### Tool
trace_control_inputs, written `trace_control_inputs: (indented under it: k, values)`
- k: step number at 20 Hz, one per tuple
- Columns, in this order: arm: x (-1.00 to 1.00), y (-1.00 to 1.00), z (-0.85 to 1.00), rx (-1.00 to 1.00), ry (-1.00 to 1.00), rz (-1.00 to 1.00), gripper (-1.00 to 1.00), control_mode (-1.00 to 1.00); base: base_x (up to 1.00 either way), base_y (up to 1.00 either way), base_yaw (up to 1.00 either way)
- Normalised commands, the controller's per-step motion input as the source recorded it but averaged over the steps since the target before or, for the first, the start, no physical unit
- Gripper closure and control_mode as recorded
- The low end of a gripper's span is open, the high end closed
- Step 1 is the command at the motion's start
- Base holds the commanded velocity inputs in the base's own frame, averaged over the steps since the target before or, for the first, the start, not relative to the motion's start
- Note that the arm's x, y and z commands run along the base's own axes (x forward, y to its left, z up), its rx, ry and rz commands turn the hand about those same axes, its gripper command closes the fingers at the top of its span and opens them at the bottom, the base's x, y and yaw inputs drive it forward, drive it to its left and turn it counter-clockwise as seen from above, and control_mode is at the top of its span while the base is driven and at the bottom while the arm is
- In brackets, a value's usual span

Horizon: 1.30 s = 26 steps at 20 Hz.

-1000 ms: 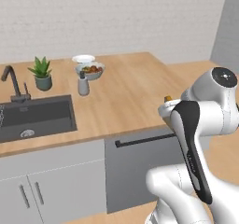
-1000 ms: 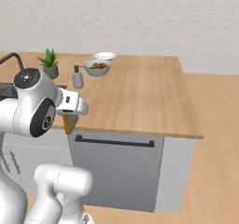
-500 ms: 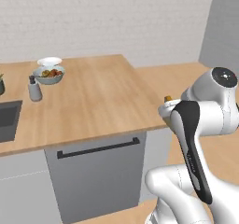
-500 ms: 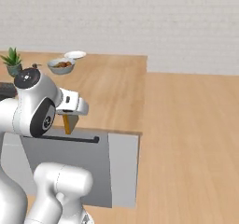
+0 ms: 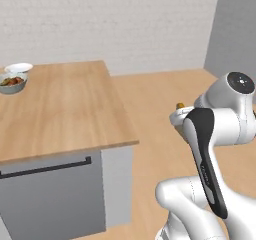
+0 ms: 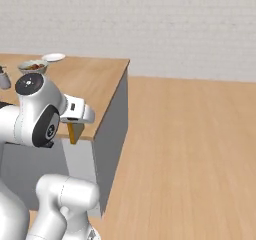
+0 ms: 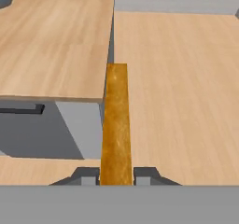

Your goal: Start the toaster. Once the lever pops up, take the bread to the plate on the dining counter.

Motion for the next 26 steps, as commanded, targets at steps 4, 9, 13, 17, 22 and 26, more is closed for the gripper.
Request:
trace_control_inputs:
  k: [4, 9, 13, 17, 22, 26]
  values:
    - [0.0, 0.0, 0.0, 0.0, 0.0, 0.0, 1.0, 1.0, 0.33, -1.0, 0.13]
    - [0.0, 0.0, 0.0, 0.0, 0.0, 0.0, 1.0, 1.0, 0.54, -1.0, 0.21]
    - [0.0, 0.0, 0.0, 0.0, 0.0, 0.0, 1.0, 1.0, 0.82, -0.87, 0.43]
    - [0.0, 0.0, 0.0, 0.0, 0.0, 0.0, 1.0, 1.0, 0.88, -0.89, 0.55]
    - [0.0, 0.0, 0.0, 0.0, 0.0, 0.0, 1.0, 1.0, 0.88, -0.99, 0.52]
    - [0.0, 0.0, 0.0, 0.0, 0.0, 0.0, 1.0, 1.0, 0.78, -0.95, 0.56]
